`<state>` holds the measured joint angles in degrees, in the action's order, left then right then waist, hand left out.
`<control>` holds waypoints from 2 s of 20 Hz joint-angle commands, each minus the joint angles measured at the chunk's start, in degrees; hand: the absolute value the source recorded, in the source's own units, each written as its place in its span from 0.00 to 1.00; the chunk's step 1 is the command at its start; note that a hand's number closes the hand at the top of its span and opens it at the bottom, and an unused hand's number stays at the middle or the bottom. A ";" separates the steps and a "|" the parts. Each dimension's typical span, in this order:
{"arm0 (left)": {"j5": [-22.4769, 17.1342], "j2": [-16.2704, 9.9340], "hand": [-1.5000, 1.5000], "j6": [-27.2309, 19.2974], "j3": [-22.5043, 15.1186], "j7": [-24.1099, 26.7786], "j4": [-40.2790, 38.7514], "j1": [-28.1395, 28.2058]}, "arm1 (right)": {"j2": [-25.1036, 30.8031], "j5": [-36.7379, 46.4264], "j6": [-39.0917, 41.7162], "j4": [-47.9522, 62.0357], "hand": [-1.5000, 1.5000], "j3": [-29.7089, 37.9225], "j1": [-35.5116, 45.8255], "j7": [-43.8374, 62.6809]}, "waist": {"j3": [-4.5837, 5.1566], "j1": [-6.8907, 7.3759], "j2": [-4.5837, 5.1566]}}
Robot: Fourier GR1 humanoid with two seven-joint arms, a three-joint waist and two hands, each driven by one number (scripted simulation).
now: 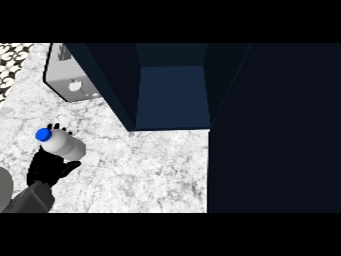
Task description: Pick up the bottled water, place it into the cabinet and close the cabinet
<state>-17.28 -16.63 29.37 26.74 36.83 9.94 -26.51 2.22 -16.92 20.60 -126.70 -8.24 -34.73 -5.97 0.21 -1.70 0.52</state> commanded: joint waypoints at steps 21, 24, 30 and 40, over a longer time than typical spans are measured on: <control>3.32 3.85 1.00 4.15 -4.83 6.96 4.32 1.61 | -0.62 2.54 0.00 4.18 0.00 -1.14 0.48 -2.21 | -0.15 0.95 -0.37; 4.29 6.85 1.00 3.88 -6.90 9.73 7.48 7.43 | -0.68 4.31 0.73 1.40 0.00 -2.30 -4.42 -4.54 | -0.21 1.28 -0.67; 0.64 8.21 1.00 4.47 -6.04 5.95 11.13 7.48 | 1.49 -0.58 2.99 6.82 0.00 2.87 0.06 -5.83 | -0.22 1.38 -0.58; -4.23 15.47 1.00 -0.62 -10.57 -7.05 33.35 14.63 | -0.48 2.68 -0.84 4.37 0.00 -1.40 0.86 -2.60 | -0.32 2.17 -0.88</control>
<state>-20.46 -5.69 30.69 18.59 32.00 34.14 -15.01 1.81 -14.66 19.69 -122.73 -9.09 -33.66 -8.38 -0.08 0.25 -0.26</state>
